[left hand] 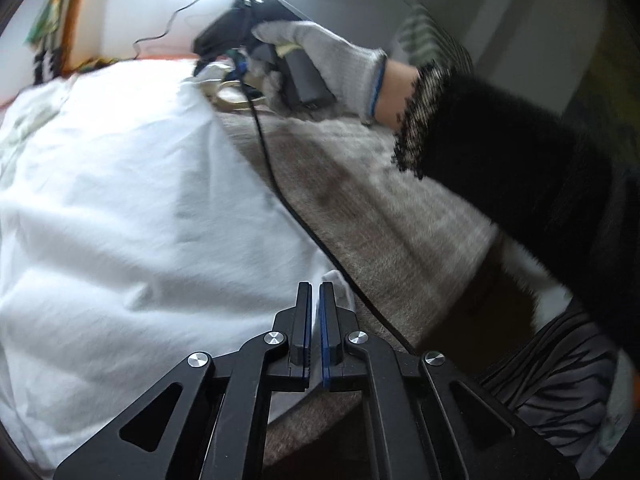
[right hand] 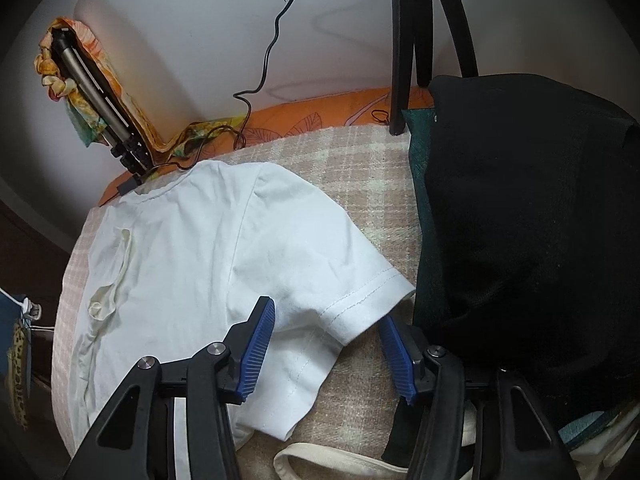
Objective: Fold small clothes
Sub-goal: 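Grasp the sleeve cuff with the right gripper while the left gripper pins the shirt edge, then fold the sleeve over the shirt body with the right gripper, then release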
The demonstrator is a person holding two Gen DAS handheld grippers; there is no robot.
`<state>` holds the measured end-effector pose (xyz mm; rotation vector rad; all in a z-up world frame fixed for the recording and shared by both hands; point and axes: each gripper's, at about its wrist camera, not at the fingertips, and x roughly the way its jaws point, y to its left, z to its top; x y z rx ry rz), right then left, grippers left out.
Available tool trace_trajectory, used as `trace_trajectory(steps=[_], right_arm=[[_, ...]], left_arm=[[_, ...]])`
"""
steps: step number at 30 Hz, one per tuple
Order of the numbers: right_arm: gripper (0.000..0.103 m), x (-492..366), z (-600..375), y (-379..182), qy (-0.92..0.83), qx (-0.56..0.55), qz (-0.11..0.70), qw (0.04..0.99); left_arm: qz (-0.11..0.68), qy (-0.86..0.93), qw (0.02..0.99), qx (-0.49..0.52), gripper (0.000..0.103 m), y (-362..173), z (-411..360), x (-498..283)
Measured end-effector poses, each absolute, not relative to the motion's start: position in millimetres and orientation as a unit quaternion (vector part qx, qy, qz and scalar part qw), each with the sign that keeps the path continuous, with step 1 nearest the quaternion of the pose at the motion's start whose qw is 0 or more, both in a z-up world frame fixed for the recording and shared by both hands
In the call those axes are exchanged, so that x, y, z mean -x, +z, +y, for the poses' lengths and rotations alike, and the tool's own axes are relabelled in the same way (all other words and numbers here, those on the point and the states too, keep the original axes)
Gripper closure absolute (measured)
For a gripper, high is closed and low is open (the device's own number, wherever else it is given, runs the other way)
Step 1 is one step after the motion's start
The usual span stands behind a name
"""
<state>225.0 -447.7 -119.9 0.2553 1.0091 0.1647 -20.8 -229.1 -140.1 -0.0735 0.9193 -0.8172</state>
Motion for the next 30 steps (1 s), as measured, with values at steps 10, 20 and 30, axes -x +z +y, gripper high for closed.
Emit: trace_trajectory(steps=[10,20,30], right_arm=[[0.084,-232.1,-432.6,-121.8,0.077,-0.071,0.483,0.869],[0.084,-239.1,-425.7,-118.5,0.082,-0.034,0.507,0.858],[0.084,-239.7,-426.7,-119.8,0.079,-0.043,0.501,0.861]], left_arm=[[0.417,-0.390,0.821,0.035,0.101,-132.7,-220.6,28.9],[0.422,-0.418,0.803,-0.043,0.075,-144.2,-262.7,37.8],[0.404,-0.421,0.807,-0.094,0.056,-143.2,-280.3,46.3]])
